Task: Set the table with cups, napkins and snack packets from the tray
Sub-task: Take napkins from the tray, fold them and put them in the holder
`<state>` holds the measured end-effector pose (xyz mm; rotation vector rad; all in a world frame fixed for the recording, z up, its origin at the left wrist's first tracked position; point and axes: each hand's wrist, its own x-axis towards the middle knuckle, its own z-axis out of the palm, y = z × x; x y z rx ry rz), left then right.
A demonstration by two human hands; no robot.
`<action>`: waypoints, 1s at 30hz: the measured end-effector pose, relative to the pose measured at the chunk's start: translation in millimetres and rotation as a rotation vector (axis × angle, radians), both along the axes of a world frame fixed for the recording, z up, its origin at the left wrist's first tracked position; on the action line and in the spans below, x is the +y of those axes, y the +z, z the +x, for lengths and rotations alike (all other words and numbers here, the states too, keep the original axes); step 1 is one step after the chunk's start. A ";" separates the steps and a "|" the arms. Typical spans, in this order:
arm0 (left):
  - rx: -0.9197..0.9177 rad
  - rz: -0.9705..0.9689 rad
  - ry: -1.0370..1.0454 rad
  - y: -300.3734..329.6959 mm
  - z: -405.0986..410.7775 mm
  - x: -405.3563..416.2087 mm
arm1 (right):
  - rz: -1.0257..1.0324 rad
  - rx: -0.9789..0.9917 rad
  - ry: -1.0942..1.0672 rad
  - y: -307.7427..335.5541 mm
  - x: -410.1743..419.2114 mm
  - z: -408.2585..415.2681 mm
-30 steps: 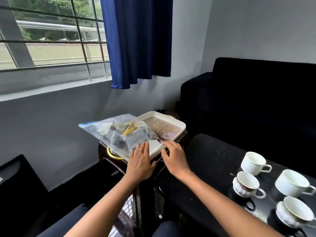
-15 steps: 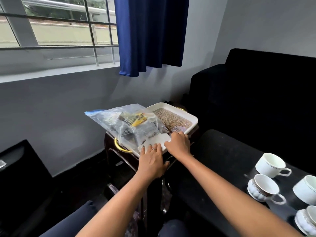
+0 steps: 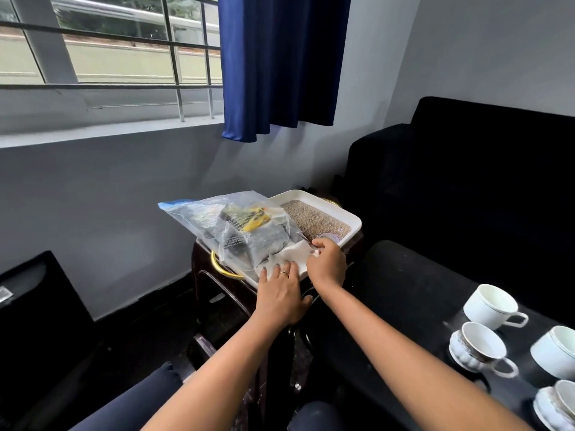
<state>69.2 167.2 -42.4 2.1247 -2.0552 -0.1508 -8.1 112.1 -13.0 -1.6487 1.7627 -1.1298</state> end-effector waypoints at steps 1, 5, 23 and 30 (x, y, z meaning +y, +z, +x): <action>0.009 0.002 -0.004 0.3 -0.6 0.2 | -0.009 -0.043 -0.014 0.1 0.4 -0.4; 0.048 0.023 -0.010 3.9 -3.7 1.1 | 0.000 -0.273 -0.081 0.9 0.3 -2.8; 1.422 0.032 0.732 51.0 -66.2 30.3 | 0.202 -0.871 -0.264 14.9 -1.0 -34.0; 1.854 0.352 0.621 55.8 -51.8 28.7 | 0.217 -0.980 -0.236 25.8 0.1 -36.5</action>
